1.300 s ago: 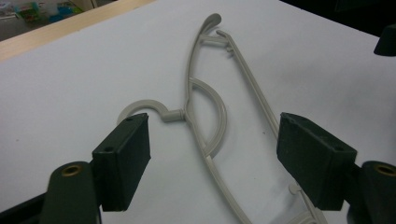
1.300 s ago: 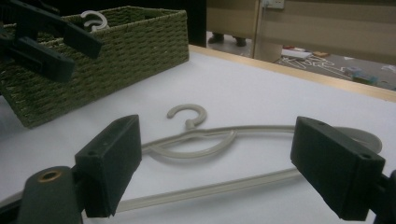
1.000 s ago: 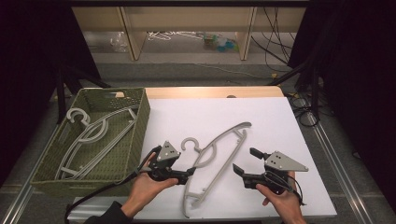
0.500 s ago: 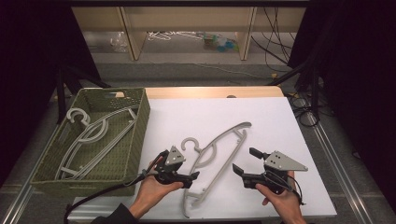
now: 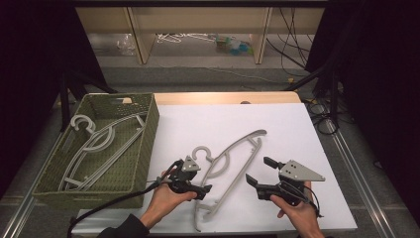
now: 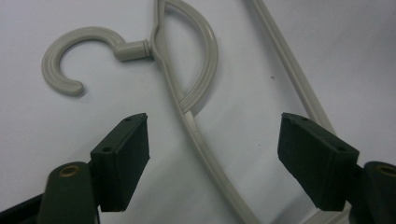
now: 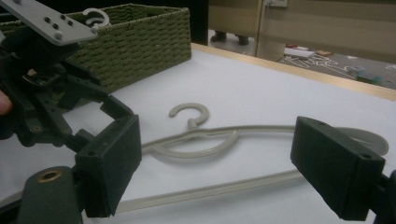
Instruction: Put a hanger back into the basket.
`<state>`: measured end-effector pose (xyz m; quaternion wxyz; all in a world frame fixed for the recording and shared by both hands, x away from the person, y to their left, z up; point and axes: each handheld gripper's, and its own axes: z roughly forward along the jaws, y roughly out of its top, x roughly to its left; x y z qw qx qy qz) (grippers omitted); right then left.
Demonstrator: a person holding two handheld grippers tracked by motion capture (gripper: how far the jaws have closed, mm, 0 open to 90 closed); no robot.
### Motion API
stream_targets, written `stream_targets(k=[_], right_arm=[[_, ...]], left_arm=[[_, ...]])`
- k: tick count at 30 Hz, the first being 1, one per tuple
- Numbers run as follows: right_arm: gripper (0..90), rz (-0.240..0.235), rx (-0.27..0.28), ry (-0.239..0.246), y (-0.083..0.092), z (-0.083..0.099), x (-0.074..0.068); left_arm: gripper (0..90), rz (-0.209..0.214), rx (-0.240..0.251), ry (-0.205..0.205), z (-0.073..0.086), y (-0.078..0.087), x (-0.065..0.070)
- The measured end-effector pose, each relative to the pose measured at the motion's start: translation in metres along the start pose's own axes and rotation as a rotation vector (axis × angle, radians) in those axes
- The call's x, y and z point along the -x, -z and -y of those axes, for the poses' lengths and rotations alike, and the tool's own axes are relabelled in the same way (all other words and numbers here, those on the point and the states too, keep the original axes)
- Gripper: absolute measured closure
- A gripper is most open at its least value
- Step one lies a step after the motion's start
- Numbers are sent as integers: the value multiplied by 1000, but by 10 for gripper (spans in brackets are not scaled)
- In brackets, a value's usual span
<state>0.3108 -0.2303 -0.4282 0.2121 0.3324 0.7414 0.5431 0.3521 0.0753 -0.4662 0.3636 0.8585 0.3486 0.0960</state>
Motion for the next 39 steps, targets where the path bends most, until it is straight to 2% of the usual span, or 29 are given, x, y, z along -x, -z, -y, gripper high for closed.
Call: stream_targets(k=[1, 4, 8, 9, 11, 12, 16, 17, 19, 21, 22, 26, 28, 29, 30, 33, 34, 36, 38, 39], right_arm=[[174, -1, 1, -2, 0, 0, 0], [174, -3, 0, -1, -1, 0, -2], [174, 4, -2, 5, -1, -1, -4], [174, -13, -1, 5, -2, -1, -4], [174, -8, -2, 10, -1, -1, -5], [174, -7, -7, 14, -1, -1, -5], [174, -4, 1, 13, -2, -2, -5], [174, -6, 1, 12, -2, -2, -5], [174, -15, -3, 15, -2, -2, -5], [174, -10, -11, 18, -2, -2, -6], [174, -11, -10, 16, -2, -2, -6], [174, -15, -13, 16, -2, -2, -6], [175, -14, -13, 13, -2, -2, -6], [174, -17, -10, 17, -2, -2, -6], [174, -18, -10, 16, -2, -3, -7], [174, -18, -15, 17, -2, -2, -6], [174, -21, -12, 19, -2, -2, -6], [175, -22, -12, 21, -2, -2, -6], [175, -20, -16, 18, -2, -2, -6], [175, -19, -18, 14, -2, -2, -6]], left_arm=[[258, -8, -10, 9, 0, -1, -1], [261, -18, -33, 3, 0, -6, -5], [268, -60, -59, -31, 0, -12, -6], [269, -58, -68, -31, 1, -14, -7], [277, -57, -87, -32, 1, -18, -7], [278, -63, -82, -43, 0, -20, -7], [342, -71, -78, -34, -1, -25, -8], [356, -79, -97, -48, -1, -25, -11], [342, -82, -97, -28, -3, -26, -13], [380, -79, -100, -39, -4, -26, -12], [414, -63, -109, -64, -5, -25, -12], [564, -35, -147, -98, -9, -24, -10], [617, -22, -165, -86, -10, -23, -13], [637, -30, -168, -87, -10, -22, -15], [651, -24, -186, -78, -11, -20, -16], [676, -29, -198, -71, -11, -20, -17], [676, -27, -201, -66, -12, -20, -17], [675, -17, -203, -29, -13, -21, -20], [628, 8, -226, -12, -15, -21, -22], [602, 0, -222, -13, -15, -22, -20]])
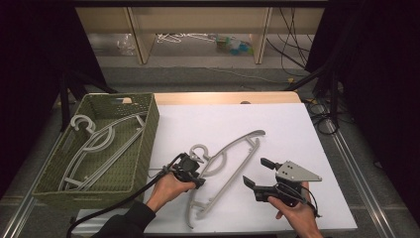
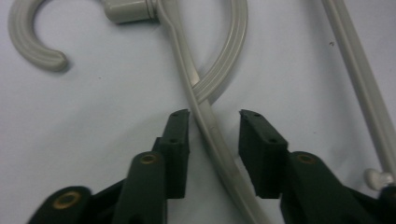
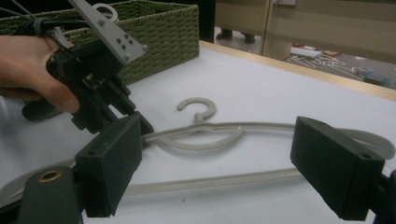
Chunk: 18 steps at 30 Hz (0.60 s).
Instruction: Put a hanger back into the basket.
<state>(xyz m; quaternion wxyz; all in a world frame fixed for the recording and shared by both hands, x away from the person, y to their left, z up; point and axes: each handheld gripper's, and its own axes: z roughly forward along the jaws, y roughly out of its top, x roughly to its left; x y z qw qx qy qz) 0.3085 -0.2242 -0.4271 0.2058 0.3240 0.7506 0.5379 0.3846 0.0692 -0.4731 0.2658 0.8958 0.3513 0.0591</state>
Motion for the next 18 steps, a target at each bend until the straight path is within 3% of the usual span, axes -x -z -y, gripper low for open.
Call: stream_targets(k=[2, 5, 10, 11, 13, 15, 16, 18], right_arm=[[175, -3, 3, 2, 0, 0, 0], [175, -4, -4, 5, -1, 0, -1], [175, -5, 0, 3, -1, 0, -1], [175, -5, -1, 4, -1, 0, -1], [175, -6, 5, -2, -1, -1, -1], [175, -11, 10, -3, -1, 0, -1], [175, -8, 5, 2, -1, 0, 0], [175, -3, 8, 4, -1, -1, 0]], left_arm=[[623, -28, 0, -27, 0, 0, 2], [702, -16, -1, -13, 0, 1, -4], [721, -13, -1, -14, 0, 1, -5], [727, -8, 11, 4, 0, 1, -5], [747, -9, -11, -33, 0, 2, -7], [762, -11, -5, -34, 0, 2, -6], [768, -16, 17, -13, 0, 1, -5], [780, -3, 9, -27, 0, 2, -5]])
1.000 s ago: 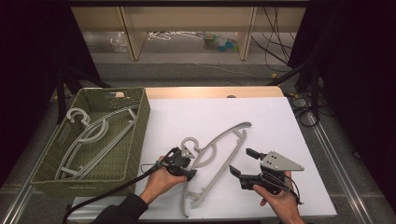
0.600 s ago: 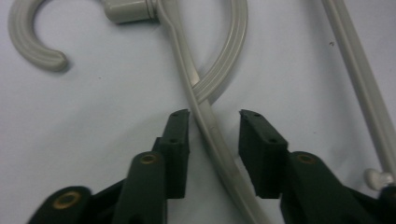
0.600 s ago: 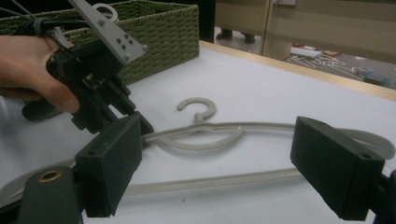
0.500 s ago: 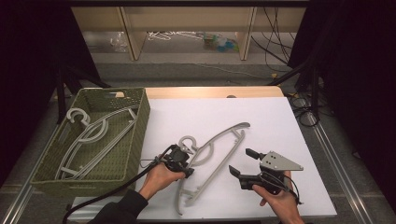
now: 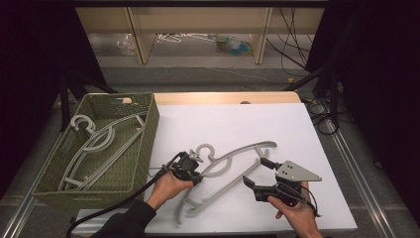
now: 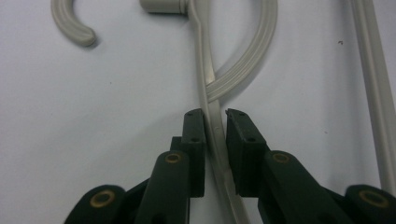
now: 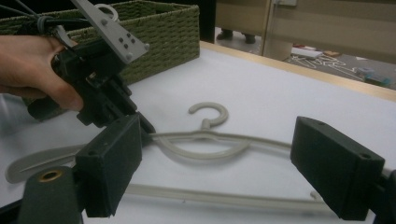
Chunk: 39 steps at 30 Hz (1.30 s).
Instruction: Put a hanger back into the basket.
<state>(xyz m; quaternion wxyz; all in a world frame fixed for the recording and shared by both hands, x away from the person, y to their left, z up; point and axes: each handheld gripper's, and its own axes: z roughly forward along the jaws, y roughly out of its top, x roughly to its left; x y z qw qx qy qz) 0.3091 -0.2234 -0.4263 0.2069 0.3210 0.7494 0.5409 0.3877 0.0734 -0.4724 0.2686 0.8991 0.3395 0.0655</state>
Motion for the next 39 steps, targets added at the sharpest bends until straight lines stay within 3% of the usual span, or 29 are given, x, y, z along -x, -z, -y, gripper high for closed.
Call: stream_targets(k=[2, 4, 6, 8, 11, 13, 16, 20, 25, 28, 34, 39], right_arm=[[175, -5, -1, -2, 0, 0, -1], [175, -6, -7, -5, 0, 1, -1], [175, -6, 10, -9, -1, 0, -1], [175, -4, -10, -1, -1, 1, -1], [175, -5, 10, -6, -2, 1, -1], [175, 3, -9, 0, -2, 1, -1], [175, -8, -1, -6, -3, 1, -1], [175, -14, -12, 0, -4, 1, -2], [175, -1, -5, 1, -2, 1, 0], [175, 1, -4, 1, -2, 1, 0], [176, -5, -4, -5, 0, 0, 0], [176, -4, -6, -1, 0, 0, 0]], left_arm=[[801, 17, -2, -20, 0, 0, -1], [806, 6, -6, -45, 0, 0, 0], [803, -11, -3, -26, -1, -1, 4], [772, -10, 5, -4, -2, -3, 3], [755, -17, 1, -14, -2, -3, 5], [754, -27, -3, -15, -3, -4, 6], [787, -56, -13, -79, -5, -4, 11], [805, -33, -13, -66, -6, -4, 9], [806, -16, 46, -43, -7, 0, 6], [808, 6, 99, -19, -11, 10, 3], [816, 25, 182, -12, -15, 31, 1], [819, 42, 196, -25, -13, 33, 7]])
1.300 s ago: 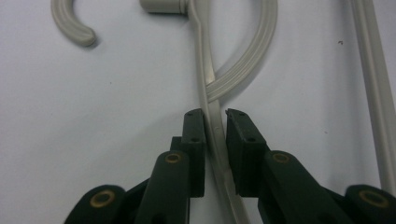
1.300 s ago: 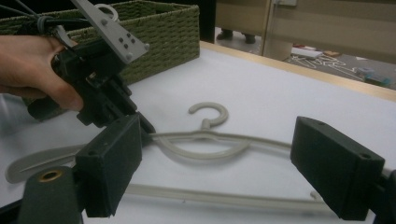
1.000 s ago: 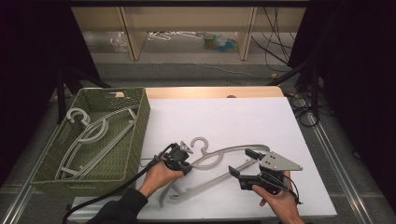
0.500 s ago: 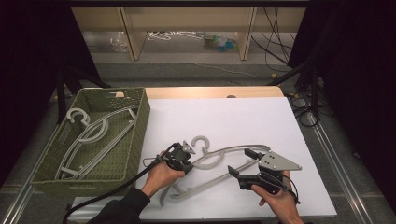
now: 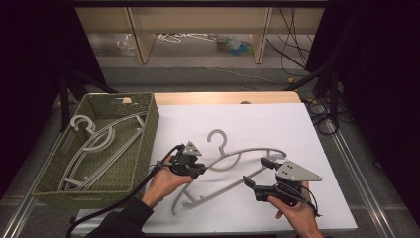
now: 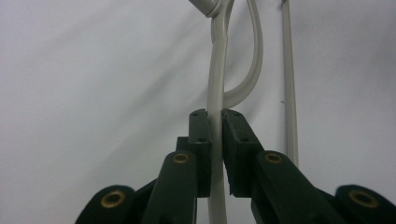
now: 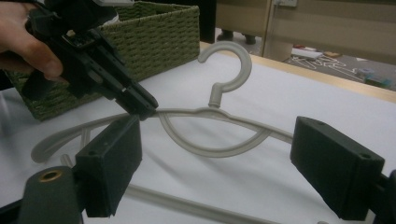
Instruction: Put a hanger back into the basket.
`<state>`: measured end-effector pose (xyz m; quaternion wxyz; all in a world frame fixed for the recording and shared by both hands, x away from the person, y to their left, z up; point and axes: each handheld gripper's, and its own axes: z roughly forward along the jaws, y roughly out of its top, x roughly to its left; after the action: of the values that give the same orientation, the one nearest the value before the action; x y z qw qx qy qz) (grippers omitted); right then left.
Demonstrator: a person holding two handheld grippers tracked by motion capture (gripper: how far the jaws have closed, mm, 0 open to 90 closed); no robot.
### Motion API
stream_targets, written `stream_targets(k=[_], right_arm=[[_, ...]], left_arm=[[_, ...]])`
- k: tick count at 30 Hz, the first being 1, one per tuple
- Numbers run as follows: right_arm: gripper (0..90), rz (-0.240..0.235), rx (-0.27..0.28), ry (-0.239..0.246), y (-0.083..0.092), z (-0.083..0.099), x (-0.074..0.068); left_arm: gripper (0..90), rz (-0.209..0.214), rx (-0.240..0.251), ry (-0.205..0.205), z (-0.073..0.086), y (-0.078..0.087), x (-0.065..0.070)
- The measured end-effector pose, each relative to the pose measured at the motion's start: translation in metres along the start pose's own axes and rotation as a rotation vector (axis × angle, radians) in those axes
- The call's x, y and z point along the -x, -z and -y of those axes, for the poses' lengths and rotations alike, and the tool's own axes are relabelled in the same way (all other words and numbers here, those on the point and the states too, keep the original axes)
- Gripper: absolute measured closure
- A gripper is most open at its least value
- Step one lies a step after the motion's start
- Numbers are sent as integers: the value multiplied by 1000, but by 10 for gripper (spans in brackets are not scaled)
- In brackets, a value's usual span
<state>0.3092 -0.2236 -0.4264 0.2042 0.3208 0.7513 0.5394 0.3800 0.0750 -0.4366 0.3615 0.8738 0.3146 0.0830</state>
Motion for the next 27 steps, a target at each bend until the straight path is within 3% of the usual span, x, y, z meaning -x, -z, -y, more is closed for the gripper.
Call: stream_targets(k=[4, 6, 8, 9, 14, 18, 21, 27], right_arm=[[180, 9, 0, 10, -1, 0, 2], [198, 23, -12, 46, -2, -2, 8], [219, 42, -29, 53, -8, -3, 17], [223, 45, -45, 73, -12, -3, 23], [249, 97, -174, 194, -36, -3, 46], [308, 110, -222, 255, -55, -5, 60], [331, 121, -262, 344, -64, -7, 62], [383, 108, -352, 454, -76, -4, 60]], left_arm=[[820, 2, 7, -17, 0, 3, 3], [821, -1, -3, -29, -1, 6, 4], [820, -2, 1, -39, -1, 7, 4], [821, 1, 8, -24, 0, 6, 6], [821, -8, -3, -42, 1, 7, 9], [820, -18, -2, -47, 1, 10, 11], [820, -16, 1, -59, 2, 10, 12], [820, -15, -2, -68, 2, 13, 15]])
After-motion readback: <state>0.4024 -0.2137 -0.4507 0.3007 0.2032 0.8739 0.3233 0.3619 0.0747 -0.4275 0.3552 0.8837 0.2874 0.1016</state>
